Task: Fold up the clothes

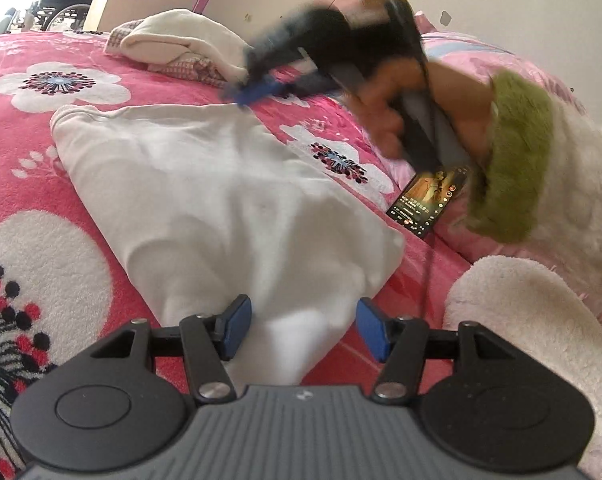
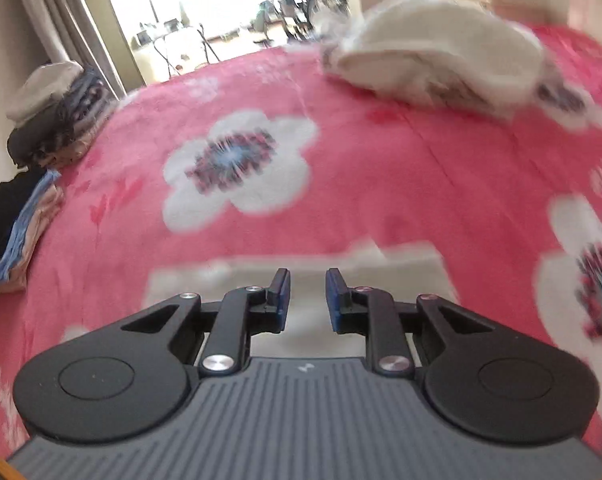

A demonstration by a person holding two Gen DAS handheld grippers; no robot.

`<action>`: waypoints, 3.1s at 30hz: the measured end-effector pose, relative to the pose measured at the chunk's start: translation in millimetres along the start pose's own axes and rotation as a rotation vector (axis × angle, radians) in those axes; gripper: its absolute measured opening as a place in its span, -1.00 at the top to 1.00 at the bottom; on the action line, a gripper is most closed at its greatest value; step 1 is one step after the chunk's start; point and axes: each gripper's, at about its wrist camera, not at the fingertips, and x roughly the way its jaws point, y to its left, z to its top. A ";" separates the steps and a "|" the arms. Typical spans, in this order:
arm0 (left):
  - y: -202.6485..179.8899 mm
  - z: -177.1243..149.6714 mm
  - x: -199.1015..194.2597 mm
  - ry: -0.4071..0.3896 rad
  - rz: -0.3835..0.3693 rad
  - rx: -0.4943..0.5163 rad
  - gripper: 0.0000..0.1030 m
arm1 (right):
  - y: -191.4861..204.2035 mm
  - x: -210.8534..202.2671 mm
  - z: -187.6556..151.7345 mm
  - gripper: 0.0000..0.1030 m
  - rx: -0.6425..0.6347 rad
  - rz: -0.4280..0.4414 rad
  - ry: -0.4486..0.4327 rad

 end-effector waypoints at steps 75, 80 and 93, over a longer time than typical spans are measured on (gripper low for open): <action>-44.2 63.7 48.3 0.291 0.626 0.011 -0.47 | -32.3 -61.8 -143.5 -0.02 0.171 0.024 0.008; -43.8 63.5 48.4 0.292 0.627 0.008 -0.49 | -26.7 -60.0 -143.7 -0.49 0.149 0.043 0.013; -41.3 63.0 47.5 0.295 0.628 -0.001 -0.50 | -13.8 -54.5 -141.0 -0.97 0.102 0.014 0.053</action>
